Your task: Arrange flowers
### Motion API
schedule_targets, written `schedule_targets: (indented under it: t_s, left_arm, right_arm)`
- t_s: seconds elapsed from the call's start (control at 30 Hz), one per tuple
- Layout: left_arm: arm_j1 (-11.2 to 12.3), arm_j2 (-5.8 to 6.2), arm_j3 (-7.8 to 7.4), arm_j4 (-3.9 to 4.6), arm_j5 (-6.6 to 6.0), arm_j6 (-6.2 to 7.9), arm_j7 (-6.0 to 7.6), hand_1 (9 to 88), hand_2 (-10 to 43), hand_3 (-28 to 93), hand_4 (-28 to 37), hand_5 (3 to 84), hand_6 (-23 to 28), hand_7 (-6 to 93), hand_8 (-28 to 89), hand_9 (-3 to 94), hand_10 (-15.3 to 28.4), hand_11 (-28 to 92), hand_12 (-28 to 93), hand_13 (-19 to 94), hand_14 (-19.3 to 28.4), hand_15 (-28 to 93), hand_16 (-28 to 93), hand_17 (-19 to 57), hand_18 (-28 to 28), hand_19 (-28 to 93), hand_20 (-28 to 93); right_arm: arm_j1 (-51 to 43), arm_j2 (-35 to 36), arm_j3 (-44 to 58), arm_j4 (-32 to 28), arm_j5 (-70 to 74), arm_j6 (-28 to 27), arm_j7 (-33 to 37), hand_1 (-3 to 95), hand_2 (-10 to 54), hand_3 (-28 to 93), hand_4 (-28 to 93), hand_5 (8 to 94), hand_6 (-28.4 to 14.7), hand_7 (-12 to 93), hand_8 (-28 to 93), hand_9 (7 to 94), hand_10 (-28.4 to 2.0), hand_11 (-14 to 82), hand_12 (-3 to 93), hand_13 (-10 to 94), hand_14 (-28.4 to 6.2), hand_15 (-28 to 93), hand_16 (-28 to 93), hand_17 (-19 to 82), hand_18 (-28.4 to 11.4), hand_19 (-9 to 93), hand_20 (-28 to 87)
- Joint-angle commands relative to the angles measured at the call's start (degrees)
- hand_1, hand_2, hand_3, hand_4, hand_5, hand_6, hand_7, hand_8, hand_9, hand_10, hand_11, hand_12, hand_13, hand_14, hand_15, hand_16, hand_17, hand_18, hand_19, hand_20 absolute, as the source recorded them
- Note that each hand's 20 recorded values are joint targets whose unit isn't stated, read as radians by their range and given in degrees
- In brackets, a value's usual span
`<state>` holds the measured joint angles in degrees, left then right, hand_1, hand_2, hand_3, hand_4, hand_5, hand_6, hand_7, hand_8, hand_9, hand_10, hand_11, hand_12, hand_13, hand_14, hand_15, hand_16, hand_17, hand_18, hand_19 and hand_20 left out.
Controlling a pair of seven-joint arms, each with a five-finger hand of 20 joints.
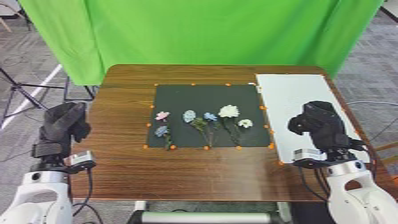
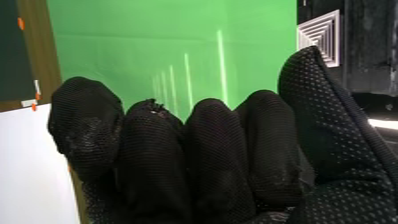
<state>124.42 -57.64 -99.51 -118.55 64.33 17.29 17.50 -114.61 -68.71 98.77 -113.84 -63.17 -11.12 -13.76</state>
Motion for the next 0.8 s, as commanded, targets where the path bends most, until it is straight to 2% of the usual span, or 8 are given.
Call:
schedule_targets:
  t_s: [0.03, 0.17, 0.23, 0.27, 0.43, 0.53, 0.73, 0.8]
  left_arm:
    - [-0.2, -0.97, -1.48, 0.07, 4.44, -3.46, -1.59, 34.8, 7.1, 56, -15.1, 67.1, -4.3, 73.0, 50, 81.4, 14.7, 79, 68, 78, 18.7, 93, 37, 51.1, 28.4, 93, 67]
    - [-0.5, -1.15, -0.36, 0.63, 4.47, -5.12, -1.73, 33.4, 7.7, 57, -16.6, 69.8, -4.4, 72.7, 51, 83.9, 15.0, 81, 70, 81, 19.2, 93, 46, 55.7, 28.4, 93, 76]
    - [-0.2, -1.65, 0.05, 0.79, 5.76, -4.77, -1.25, 33.2, 7.8, 57, -16.8, 70.0, -4.4, 72.5, 51, 84.1, 15.0, 81, 70, 81, 19.4, 93, 46, 56.3, 28.4, 93, 76]
    - [0.2, -1.76, 0.08, 0.71, 5.54, -4.15, -0.91, 33.2, 7.8, 57, -16.9, 70.1, -4.4, 72.5, 51, 84.2, 14.9, 81, 70, 81, 19.3, 93, 46, 56.3, 28.4, 93, 76]
    - [-0.4, -1.38, 1.39, 0.76, 3.29, 2.57, 2.65, 33.1, 7.9, 58, -17.1, 70.8, -4.1, 72.4, 50, 84.3, 14.8, 81, 69, 82, 18.5, 93, 45, 56.0, 28.4, 93, 75]
    - [-0.8, -1.03, 1.92, 0.89, 1.56, 2.5, 2.78, 32.6, 8.2, 58, -17.3, 71.4, -4.0, 72.3, 50, 84.5, 14.9, 82, 69, 82, 18.1, 93, 45, 56.1, 28.4, 93, 74]
    - [-1.2, -1.14, 2.75, 1.44, 2.71, 1.52, 3.23, 31.2, 9.4, 59, -19.5, 71.8, -4.0, 72.1, 49, 84.4, 15.0, 82, 69, 82, 17.7, 93, 42, 55.9, 28.4, 93, 69]
    - [-0.8, -1.17, 2.31, 1.23, 1.97, 2.13, 3.39, 30.8, 9.5, 59, -19.8, 72.0, -3.8, 72.0, 49, 84.4, 14.9, 82, 68, 82, 17.6, 93, 41, 55.8, 28.4, 93, 67]
  right_arm:
    - [0.9, -0.3, -0.9, 0.0, -1.4, -1.1, 0.2, 24.4, 3.4, 79, -10, 83.4, 10.9, 83, 79, 93.7, -6.7, 74.3, 85.8, 89, -15.0, 93, 90, 62, -24.3, 93, 83]
    - [1.2, -1.1, -1.4, 0.1, -1.7, -1.2, -0.1, 24.3, 3.6, 79, -10, 83.3, 10.9, 83, 79, 93.7, -6.6, 74.3, 85.8, 89, -15.0, 93, 90, 61, -24.2, 93, 83]
    - [0.8, -1.1, -1.5, 0.0, -1.9, -1.2, -0.2, 24.2, 3.6, 79, -10, 83.3, 10.9, 83, 79, 93.7, -6.7, 74.3, 85.7, 89, -15.0, 93, 90, 61, -24.3, 93, 83]
    - [0.7, -1.2, -1.5, 0.0, -1.8, -1.3, 0.1, 24.2, 3.6, 79, -10, 83.3, 10.9, 83, 79, 93.7, -6.7, 74.3, 85.7, 89, -15.0, 93, 90, 61, -24.3, 93, 83]
    - [1.7, -0.6, -1.2, 0.1, -1.2, -1.7, -0.2, 24.3, 3.5, 80, -10, 83.3, 10.8, 83, 79, 93.7, -6.9, 74.2, 85.9, 89, -15.2, 93, 90, 61, -24.3, 93, 83]
    - [2.4, -0.1, -1.4, 0.1, -1.3, -2.1, -0.7, 24.3, 3.4, 80, -10, 83.3, 10.8, 83, 78, 93.7, -6.9, 74.1, 86.0, 89, -15.2, 93, 90, 61, -24.4, 93, 83]
    - [1.3, -0.9, -1.6, 0.0, -1.8, -3.0, -0.1, 24.3, 3.4, 80, -10, 83.3, 10.7, 83, 78, 93.7, -6.9, 74.1, 85.9, 89, -15.2, 93, 90, 61, -24.3, 93, 83]
    - [1.2, -1.1, -1.9, 0.2, -1.6, -2.9, 0.0, 24.3, 3.4, 80, -10, 83.3, 10.6, 83, 78, 93.7, -6.8, 74.1, 86.0, 89, -15.3, 93, 90, 61, -24.3, 93, 83]
